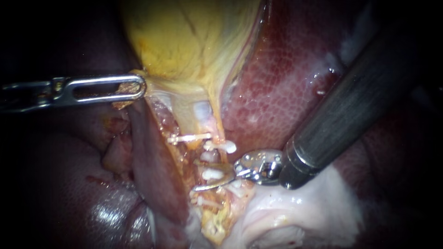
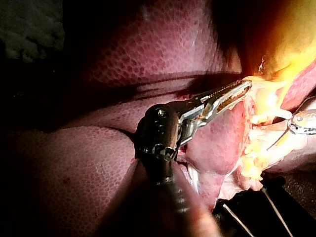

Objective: Go to the cutting position right tube

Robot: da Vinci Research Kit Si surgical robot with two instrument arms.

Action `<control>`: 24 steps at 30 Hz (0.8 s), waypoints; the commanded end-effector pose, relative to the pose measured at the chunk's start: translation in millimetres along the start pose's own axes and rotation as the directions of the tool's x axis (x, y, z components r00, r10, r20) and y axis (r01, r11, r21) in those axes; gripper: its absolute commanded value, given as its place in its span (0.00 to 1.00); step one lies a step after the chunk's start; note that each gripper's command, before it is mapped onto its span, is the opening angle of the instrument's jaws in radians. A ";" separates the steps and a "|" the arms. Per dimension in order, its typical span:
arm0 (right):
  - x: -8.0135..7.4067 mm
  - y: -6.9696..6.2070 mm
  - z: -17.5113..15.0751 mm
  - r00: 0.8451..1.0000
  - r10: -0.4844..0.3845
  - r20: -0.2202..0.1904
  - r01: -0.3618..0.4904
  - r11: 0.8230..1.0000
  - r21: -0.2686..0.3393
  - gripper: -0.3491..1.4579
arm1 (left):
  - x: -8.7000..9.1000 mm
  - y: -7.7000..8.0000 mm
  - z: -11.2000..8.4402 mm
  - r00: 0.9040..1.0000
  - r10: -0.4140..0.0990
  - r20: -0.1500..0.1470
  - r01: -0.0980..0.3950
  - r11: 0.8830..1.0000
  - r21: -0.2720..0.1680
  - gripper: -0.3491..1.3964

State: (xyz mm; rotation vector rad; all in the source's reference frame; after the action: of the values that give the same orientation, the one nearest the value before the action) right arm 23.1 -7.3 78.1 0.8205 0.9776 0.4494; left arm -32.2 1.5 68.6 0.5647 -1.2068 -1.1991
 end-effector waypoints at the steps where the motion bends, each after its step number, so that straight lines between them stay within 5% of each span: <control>1: 0.0 0.0 0.0 1.000 0.000 0.000 0.000 1.000 0.000 0.99 | 0.0 0.0 0.0 1.000 0.000 0.000 0.000 1.000 -0.001 0.00; 10: -0.3 -0.2 -1.1 1.000 -0.001 0.002 0.001 1.000 0.006 0.99 | 0.0 0.0 -0.1 1.000 0.000 0.000 0.000 1.000 -0.001 0.00; 24: -0.8 0.4 -9.1 0.999 0.003 0.046 0.000 0.998 -0.064 0.98 | 0.0 0.0 -0.2 1.000 0.000 0.000 0.000 1.000 0.000 0.00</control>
State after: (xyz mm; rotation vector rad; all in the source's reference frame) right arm 14.7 -3.8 76.2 0.7712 0.9122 0.4583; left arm -32.1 1.4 68.6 0.5643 -1.2063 -1.1988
